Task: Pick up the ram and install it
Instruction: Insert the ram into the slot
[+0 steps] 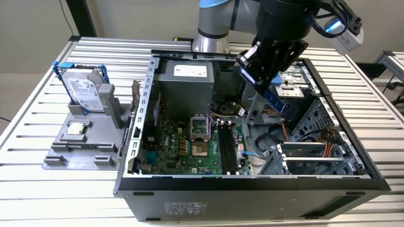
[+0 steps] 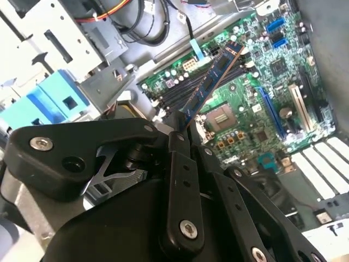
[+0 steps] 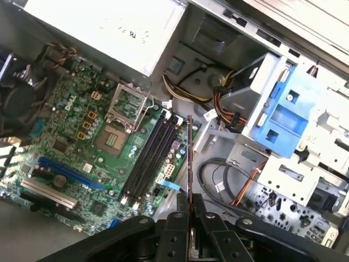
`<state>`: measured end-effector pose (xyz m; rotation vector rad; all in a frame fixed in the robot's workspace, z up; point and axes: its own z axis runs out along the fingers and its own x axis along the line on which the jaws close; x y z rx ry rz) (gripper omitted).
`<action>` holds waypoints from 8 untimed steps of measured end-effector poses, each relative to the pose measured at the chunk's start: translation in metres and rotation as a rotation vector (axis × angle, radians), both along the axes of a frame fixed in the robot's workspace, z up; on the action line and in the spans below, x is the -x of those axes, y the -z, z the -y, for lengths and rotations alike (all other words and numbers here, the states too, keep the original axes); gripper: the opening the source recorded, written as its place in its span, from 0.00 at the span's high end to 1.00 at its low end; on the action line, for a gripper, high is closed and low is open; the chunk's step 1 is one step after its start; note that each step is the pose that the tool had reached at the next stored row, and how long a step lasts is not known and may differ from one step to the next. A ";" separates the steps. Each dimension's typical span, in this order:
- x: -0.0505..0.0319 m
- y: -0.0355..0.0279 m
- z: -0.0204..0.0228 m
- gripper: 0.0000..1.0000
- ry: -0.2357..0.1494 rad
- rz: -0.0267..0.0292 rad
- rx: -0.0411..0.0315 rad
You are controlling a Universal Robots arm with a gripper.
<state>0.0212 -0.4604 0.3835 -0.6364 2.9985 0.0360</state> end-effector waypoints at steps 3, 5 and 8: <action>0.0000 0.0000 0.0000 1.00 0.050 0.0000 0.0000; 0.0000 0.0000 0.0000 1.00 0.084 0.0000 0.0000; 0.0000 0.0000 0.0000 1.00 0.138 0.0000 0.0000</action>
